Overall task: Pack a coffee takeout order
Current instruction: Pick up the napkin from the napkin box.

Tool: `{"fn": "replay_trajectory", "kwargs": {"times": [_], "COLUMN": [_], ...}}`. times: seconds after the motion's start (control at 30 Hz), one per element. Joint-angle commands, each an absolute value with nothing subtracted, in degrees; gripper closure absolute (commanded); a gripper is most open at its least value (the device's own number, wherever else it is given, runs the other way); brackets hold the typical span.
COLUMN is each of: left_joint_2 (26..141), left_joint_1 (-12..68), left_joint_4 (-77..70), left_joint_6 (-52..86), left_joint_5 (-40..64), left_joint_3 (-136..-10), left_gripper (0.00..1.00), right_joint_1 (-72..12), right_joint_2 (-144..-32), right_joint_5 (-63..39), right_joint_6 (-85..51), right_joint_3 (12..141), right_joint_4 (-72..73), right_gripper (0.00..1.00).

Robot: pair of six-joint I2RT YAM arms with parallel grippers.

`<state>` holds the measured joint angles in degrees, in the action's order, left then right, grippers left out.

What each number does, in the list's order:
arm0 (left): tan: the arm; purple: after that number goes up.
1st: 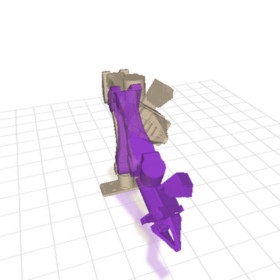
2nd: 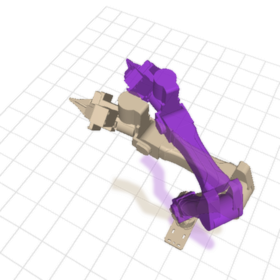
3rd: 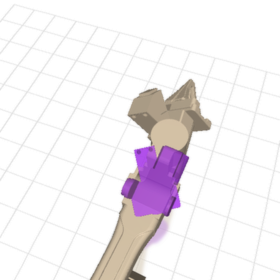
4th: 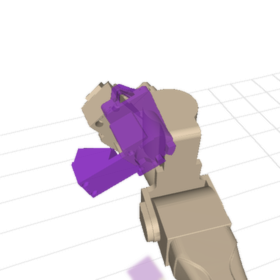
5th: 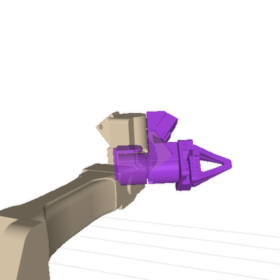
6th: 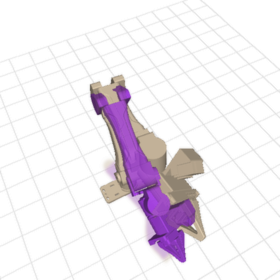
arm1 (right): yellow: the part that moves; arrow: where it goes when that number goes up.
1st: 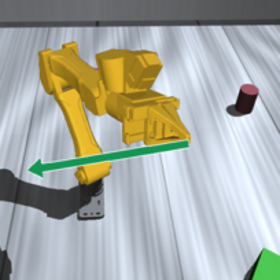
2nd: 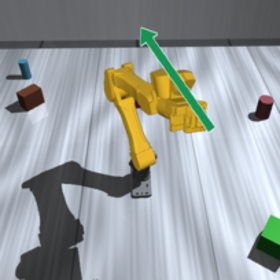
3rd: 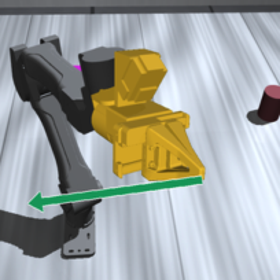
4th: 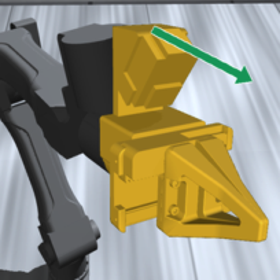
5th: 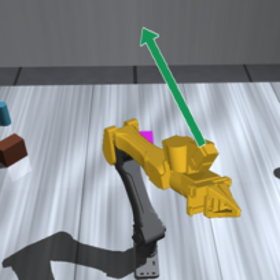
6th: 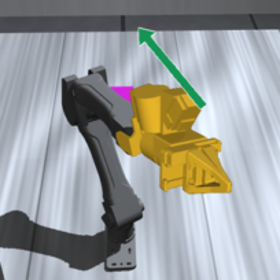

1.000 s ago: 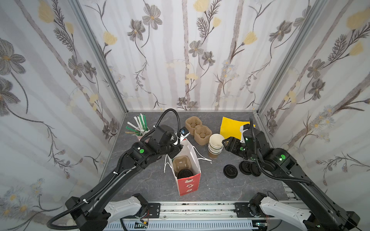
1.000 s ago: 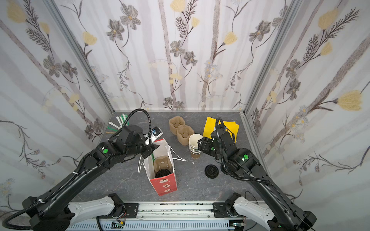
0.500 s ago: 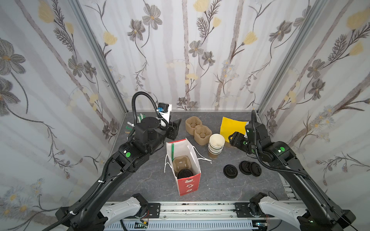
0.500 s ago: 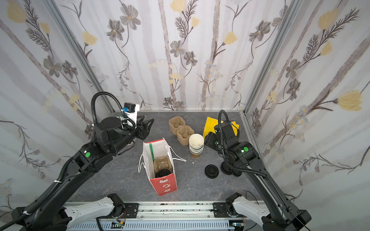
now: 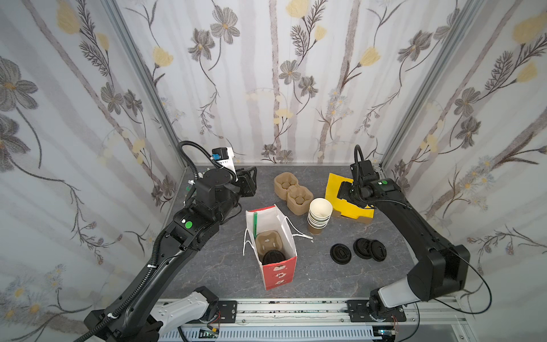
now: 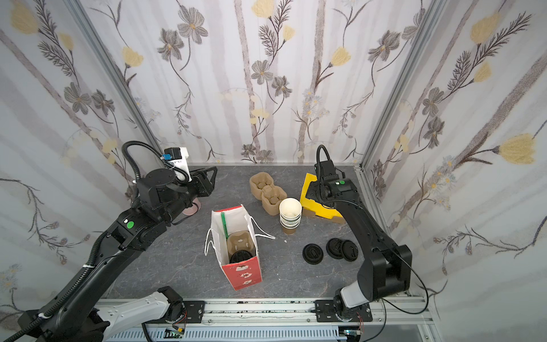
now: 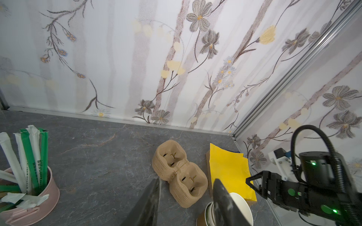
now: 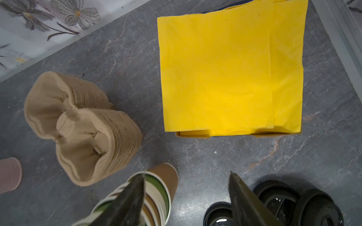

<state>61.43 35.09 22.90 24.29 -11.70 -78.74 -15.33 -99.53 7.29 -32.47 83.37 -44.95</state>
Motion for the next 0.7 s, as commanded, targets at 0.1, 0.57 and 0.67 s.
{"fn": "replay_trajectory", "kwargs": {"times": [0.1,0.57,0.67], "left_joint_2": [63.65,69.5,70.62], "left_joint_1": [33.65,33.46,33.38], "left_joint_4": [21.18,21.1,21.09], "left_joint_6": [26.72,29.83,29.93], "left_joint_5": [-9.22,-10.37,-10.41], "left_joint_3": [-82.27,-86.16,-87.16], "left_gripper": [0.56,0.59,0.59], "right_joint_1": [-15.76,-17.32,-17.31], "right_joint_2": [-114.54,-131.4,-133.51], "right_joint_5": [11.52,16.18,16.05], "right_joint_6": [-28.34,-24.72,-24.57], "right_joint_3": [95.7,107.7,109.3], "right_joint_4": [-47.04,-49.83,-49.84], "right_gripper": [0.28,0.17,0.17]}}
